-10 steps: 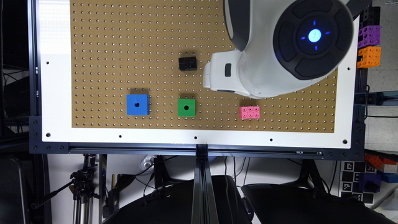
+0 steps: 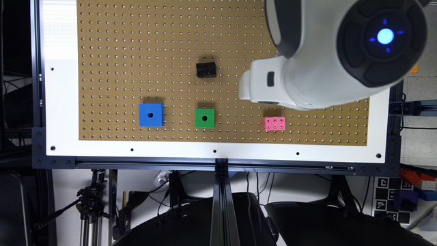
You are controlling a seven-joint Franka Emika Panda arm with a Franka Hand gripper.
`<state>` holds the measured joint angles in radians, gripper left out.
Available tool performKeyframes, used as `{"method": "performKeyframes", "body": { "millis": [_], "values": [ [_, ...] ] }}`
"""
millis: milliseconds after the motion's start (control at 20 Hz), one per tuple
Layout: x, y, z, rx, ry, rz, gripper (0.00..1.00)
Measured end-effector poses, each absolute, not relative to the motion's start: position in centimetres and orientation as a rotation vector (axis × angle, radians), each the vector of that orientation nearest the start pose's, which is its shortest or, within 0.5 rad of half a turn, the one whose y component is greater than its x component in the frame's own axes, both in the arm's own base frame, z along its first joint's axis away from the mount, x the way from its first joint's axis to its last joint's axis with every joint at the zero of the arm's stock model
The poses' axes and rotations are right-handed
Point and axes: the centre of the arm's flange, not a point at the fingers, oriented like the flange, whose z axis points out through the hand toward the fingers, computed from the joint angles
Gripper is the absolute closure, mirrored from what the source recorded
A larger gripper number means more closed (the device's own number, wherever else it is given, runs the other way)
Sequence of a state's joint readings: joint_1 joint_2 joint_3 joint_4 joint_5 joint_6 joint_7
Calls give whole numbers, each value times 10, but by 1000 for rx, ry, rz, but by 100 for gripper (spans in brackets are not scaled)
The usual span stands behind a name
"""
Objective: Pick up pink block.
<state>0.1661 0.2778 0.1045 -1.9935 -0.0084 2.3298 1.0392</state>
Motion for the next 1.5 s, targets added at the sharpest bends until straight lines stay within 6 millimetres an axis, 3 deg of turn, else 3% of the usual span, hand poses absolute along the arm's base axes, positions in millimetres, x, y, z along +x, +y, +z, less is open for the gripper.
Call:
{"method": "performKeyframes", "body": {
  "millis": [350,900,1200,1500],
  "values": [
    [617,178,317,-2845,1140,-58,0],
    [619,178,318,-2843,1139,-61,0],
    [624,177,284,-2846,1146,-41,0],
    [642,168,282,-2837,1166,-69,0]
  ]
}}
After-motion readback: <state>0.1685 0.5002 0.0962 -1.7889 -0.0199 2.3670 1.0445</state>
